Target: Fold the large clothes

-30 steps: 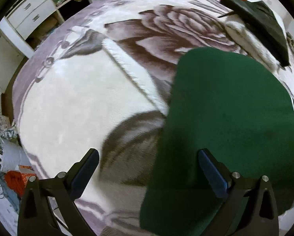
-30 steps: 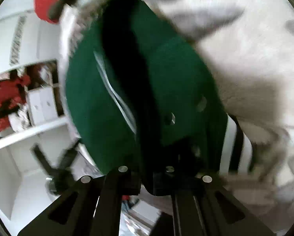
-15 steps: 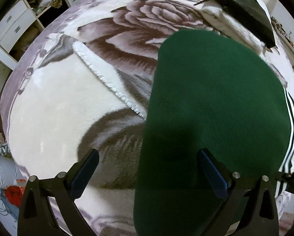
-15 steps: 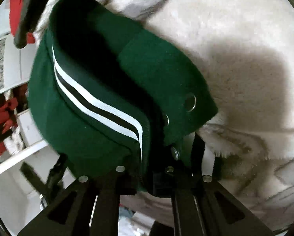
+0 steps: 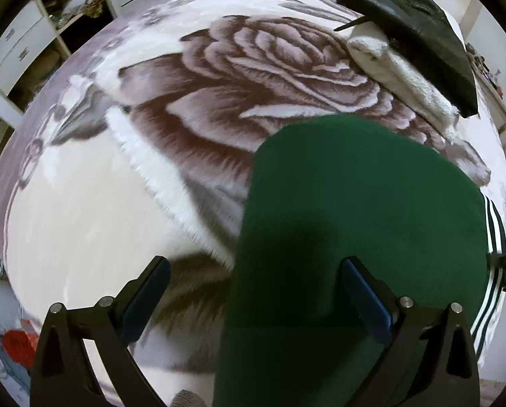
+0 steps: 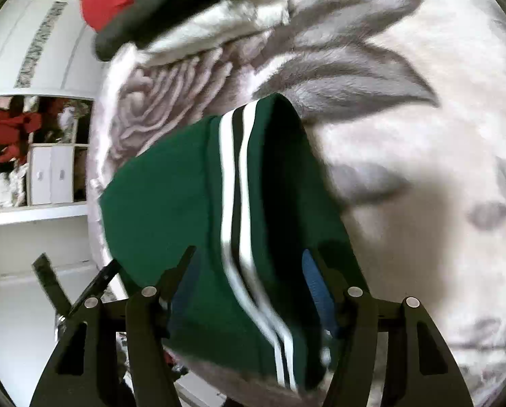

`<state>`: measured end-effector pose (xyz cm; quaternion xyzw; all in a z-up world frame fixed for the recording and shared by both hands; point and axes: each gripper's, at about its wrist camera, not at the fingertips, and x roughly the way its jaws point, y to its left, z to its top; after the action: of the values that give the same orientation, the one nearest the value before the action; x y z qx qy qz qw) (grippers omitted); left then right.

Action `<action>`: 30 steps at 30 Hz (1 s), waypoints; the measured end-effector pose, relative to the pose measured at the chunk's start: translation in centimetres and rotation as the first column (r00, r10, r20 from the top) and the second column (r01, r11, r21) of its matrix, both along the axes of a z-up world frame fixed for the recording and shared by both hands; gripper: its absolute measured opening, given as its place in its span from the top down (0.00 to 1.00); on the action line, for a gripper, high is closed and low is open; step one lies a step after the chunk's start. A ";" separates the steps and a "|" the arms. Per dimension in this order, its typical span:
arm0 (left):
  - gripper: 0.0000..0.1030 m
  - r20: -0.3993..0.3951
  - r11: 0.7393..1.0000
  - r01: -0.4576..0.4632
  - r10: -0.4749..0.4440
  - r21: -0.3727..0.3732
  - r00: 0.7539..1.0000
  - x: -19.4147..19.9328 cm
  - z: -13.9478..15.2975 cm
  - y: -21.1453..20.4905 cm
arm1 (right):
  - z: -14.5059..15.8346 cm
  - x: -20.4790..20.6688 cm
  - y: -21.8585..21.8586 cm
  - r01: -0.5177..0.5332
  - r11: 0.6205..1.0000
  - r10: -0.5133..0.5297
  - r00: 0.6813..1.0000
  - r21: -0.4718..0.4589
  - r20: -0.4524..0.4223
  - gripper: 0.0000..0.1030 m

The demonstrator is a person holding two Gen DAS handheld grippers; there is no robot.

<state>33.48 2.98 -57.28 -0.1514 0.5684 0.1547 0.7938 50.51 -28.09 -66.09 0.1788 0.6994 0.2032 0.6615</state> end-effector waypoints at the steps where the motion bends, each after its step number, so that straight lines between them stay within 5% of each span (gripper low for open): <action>1: 0.00 -0.002 1.000 0.010 -0.010 0.013 1.000 0.2 0.0 -0.2 | -1.0 0.7 0.4 0.005 1.000 -0.005 1.000 0.019 -0.030 0.65; 2: 0.00 0.001 0.999 0.022 -0.022 0.028 1.000 0.3 0.0 -0.4 | -2.1 1.1 1.0 0.005 0.999 -0.002 0.998 0.035 -0.066 0.78; 12: 0.00 0.016 1.000 -0.010 0.010 -0.006 1.000 -0.2 -0.2 -0.7 | -1.7 0.8 1.4 0.046 0.996 -0.044 0.999 -0.079 0.023 0.96; 16: 0.00 0.017 1.000 -0.004 0.004 -0.004 1.000 -0.2 -0.2 -0.8 | 0.1 0.7 1.4 0.064 0.990 -0.049 0.992 -0.126 0.116 0.97; 26: 0.00 0.043 0.998 -0.017 0.019 -0.058 0.999 -1.5 1.1 -0.1 | -1.5 1.5 1.1 -0.025 0.993 0.027 0.999 -0.119 0.017 0.92; 28: 0.00 0.061 0.991 -0.032 0.040 -0.127 0.997 -2.5 1.3 0.7 | -1.0 1.4 0.1 -0.039 0.997 0.039 0.999 -0.069 -0.001 0.76; 29: 0.00 0.067 0.987 -0.035 0.046 -0.159 0.997 -2.8 1.1 0.9 | -0.6 1.3 -0.3 -0.046 0.998 0.047 0.999 -0.044 0.008 0.36; 30: 0.00 0.072 0.978 -0.038 0.054 -0.206 0.996 -3.2 0.8 1.3 | -0.4 1.0 -0.9 -0.058 0.998 0.058 0.998 -0.025 0.026 0.13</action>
<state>30.31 4.26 -56.51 -0.2510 0.5466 0.1081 0.7915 51.53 -28.94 -66.50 0.1477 0.6980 0.2161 0.6666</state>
